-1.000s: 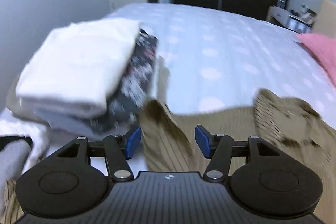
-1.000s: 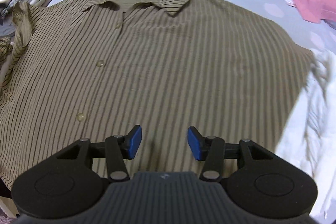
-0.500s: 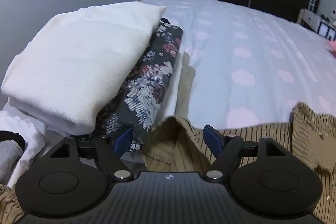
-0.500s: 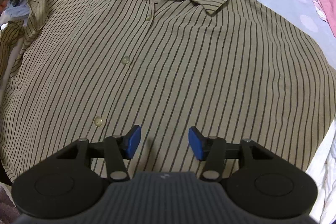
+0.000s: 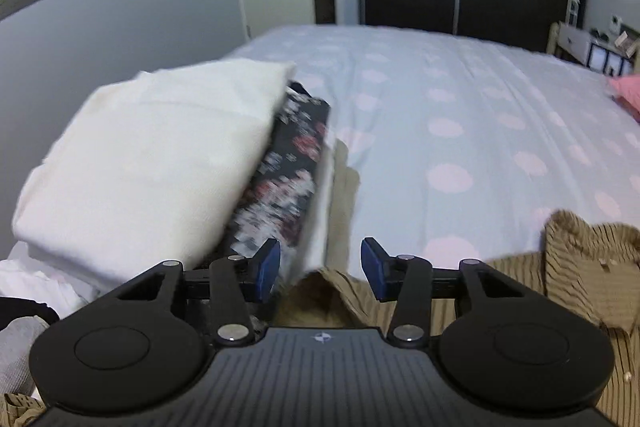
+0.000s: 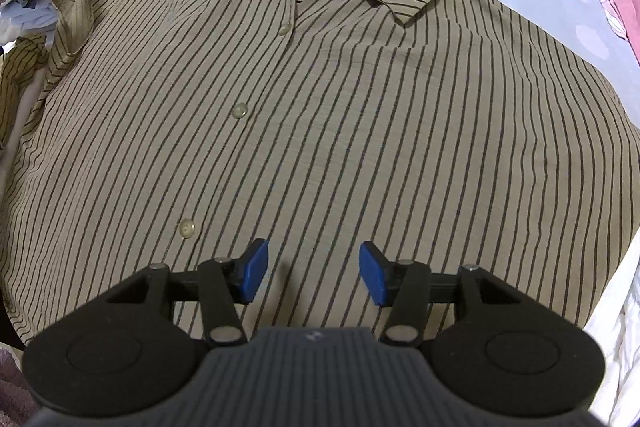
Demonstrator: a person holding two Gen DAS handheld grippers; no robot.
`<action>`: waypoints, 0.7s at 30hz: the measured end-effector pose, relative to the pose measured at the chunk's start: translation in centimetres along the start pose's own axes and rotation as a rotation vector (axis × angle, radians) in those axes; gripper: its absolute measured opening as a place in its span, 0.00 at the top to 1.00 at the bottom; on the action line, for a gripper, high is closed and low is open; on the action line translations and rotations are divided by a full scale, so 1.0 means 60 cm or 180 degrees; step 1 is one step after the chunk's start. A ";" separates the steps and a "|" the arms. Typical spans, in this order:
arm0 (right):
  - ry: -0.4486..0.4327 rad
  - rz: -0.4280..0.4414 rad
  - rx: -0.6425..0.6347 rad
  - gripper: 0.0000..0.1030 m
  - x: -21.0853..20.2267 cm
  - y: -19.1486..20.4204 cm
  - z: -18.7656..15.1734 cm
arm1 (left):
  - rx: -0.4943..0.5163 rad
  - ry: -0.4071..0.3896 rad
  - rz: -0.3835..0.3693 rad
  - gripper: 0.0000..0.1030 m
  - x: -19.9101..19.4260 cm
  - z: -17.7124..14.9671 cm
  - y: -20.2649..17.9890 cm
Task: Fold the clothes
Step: 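Grasp the shirt sleeve cuff with the left gripper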
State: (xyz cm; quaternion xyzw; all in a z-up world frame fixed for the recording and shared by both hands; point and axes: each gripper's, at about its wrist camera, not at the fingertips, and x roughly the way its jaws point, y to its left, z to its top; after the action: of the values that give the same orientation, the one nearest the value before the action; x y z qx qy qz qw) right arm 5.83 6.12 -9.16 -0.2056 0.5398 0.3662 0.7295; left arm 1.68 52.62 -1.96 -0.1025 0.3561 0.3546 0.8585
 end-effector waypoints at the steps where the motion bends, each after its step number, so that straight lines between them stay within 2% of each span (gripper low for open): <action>1: -0.0001 -0.0003 0.0000 0.48 0.000 0.000 0.000 | 0.0021 0.0073 -0.0018 0.58 0.005 -0.001 -0.004; 4: -0.0012 -0.0025 0.0009 0.48 -0.002 -0.001 0.000 | 0.0063 0.0198 -0.0031 0.58 0.019 -0.005 -0.011; 6: -0.0019 -0.0033 0.0011 0.48 -0.002 -0.001 0.000 | 0.0053 0.0268 -0.0044 0.62 0.029 -0.009 -0.011; 8: -0.0021 -0.0035 0.0006 0.48 -0.002 0.000 0.002 | 0.0008 0.0339 -0.0092 0.78 0.041 -0.011 -0.008; 9: -0.0020 -0.0038 0.0001 0.48 -0.002 0.001 0.002 | 0.0006 0.0346 -0.0123 0.81 0.043 -0.012 -0.009; 11: -0.0017 -0.0049 -0.0009 0.48 -0.001 0.002 0.003 | 0.0003 0.0359 -0.0184 0.98 0.048 -0.015 -0.010; 16: -0.0017 -0.0050 -0.0019 0.48 0.001 0.001 0.005 | 0.0019 0.0206 -0.0427 1.00 0.041 -0.012 -0.021; 21: -0.0021 -0.0052 -0.0045 0.48 0.000 0.003 0.005 | 0.0079 0.0177 -0.0717 1.00 0.042 -0.006 -0.056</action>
State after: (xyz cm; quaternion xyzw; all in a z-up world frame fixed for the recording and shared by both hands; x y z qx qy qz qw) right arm 5.92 6.45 -9.07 -0.2140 0.5331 0.3648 0.7328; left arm 5.03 51.35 -4.23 -0.1411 0.3704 0.2484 0.8839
